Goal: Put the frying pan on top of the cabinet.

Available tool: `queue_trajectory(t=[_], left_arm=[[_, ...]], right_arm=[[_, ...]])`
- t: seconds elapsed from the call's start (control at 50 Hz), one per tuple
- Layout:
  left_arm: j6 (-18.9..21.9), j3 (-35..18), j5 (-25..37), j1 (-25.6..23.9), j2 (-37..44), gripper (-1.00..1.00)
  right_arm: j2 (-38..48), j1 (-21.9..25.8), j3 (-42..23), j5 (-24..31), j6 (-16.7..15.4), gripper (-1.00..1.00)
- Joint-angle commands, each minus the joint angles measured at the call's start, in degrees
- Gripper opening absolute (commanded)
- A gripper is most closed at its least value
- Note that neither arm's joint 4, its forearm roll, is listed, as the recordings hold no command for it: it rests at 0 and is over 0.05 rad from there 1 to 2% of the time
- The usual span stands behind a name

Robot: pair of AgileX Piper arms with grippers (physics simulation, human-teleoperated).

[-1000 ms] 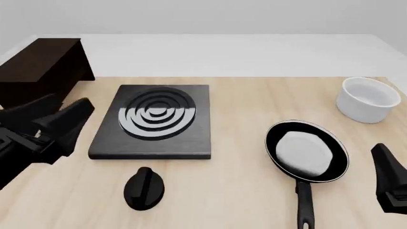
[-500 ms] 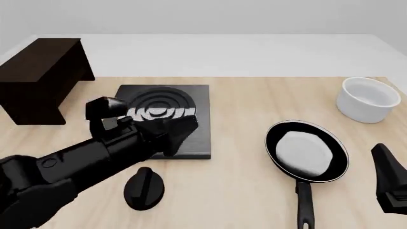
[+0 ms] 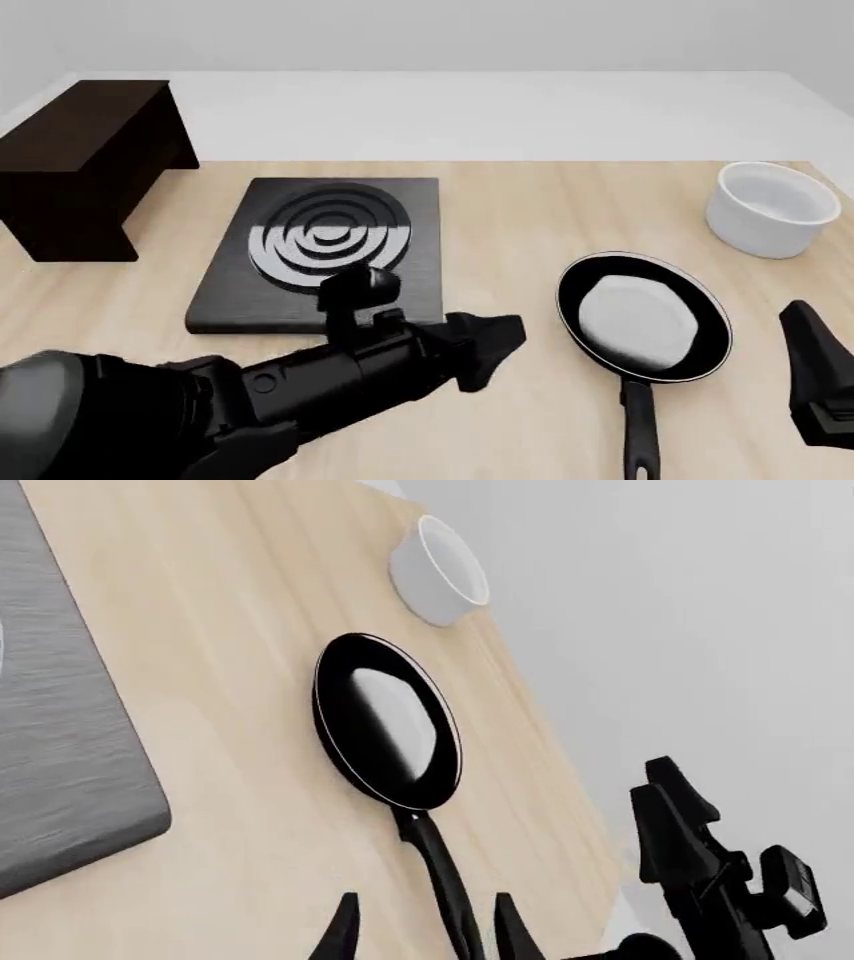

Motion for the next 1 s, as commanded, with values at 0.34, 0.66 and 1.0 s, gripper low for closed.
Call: queue_trajectory(t=[0.34,0.66,1.0], left_arm=[[-7.24,-5.82,-6.22,-7.6,15.2,1.0],[-9.95,-7.95,-8.95,-9.27,20.67,1.0],[-12.56,-9.26,-10.85,-11.23,23.68,1.0]], right_arm=[[-0.08,0.03,0.06,0.0,0.22,1.0],[-0.08,0.11,0.03,-0.06,0.15,1.0],[-0.14,0.0,0.05,-0.14,0.62,1.0]])
